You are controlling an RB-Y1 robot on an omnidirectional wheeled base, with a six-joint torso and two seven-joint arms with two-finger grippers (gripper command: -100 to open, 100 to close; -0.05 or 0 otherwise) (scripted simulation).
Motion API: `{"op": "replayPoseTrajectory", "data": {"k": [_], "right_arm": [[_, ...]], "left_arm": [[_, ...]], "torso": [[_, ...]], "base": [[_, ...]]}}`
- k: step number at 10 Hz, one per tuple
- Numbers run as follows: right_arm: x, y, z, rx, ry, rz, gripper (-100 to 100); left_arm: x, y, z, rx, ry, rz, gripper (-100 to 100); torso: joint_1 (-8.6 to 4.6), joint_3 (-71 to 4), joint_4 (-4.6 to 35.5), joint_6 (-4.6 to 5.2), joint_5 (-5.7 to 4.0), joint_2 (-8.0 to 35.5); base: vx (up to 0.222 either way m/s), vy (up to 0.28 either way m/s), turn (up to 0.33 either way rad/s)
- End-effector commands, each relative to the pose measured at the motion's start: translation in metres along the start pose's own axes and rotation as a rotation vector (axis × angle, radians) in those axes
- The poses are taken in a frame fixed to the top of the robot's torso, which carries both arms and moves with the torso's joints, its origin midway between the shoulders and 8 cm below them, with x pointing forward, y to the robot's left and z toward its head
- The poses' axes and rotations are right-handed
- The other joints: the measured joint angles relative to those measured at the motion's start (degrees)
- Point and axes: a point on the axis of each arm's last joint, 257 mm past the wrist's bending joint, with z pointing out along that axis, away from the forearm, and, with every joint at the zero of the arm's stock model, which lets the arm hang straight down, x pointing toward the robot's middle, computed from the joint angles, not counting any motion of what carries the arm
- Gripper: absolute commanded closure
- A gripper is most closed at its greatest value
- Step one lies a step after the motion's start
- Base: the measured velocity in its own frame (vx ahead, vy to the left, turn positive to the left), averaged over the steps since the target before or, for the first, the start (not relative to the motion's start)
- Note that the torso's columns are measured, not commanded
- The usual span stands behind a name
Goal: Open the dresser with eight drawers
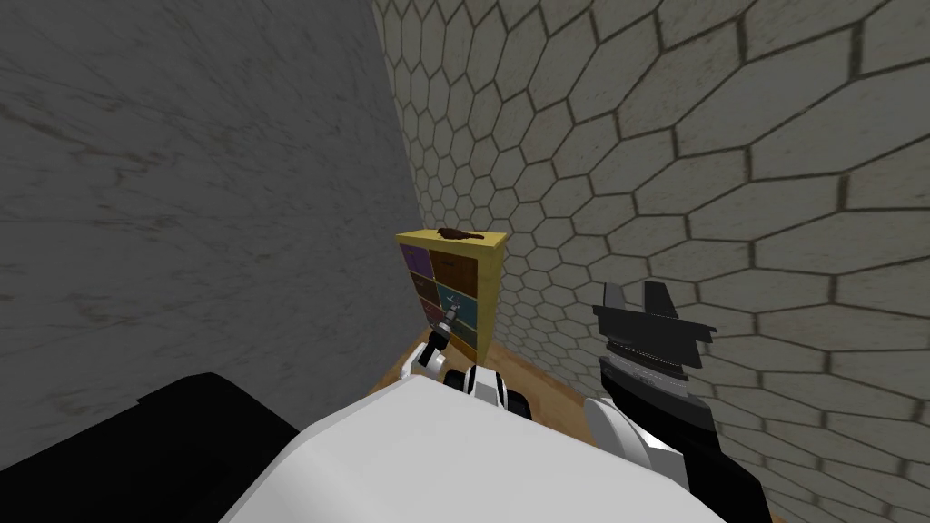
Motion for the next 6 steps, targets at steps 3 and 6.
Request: {"op": "replayPoseTrajectory", "data": {"k": [3,6], "right_arm": [[0.000,0.000,0.000,0.000,0.000,0.000,0],[0.000,0.000,0.000,0.000,0.000,0.000,0]], "left_arm": [[0.011,-0.001,-0.008,0.003,0.019,-0.003,100],[0.022,-0.007,-0.013,0.018,0.036,-0.009,100]], "torso": [[0.12,-0.17,-0.09,-0.04,0.04,-0.27],[0.05,-0.13,-0.23,0.04,0.07,-0.27]], "base": [[0.015,0.007,0.137],[0.042,0.014,0.103]]}}
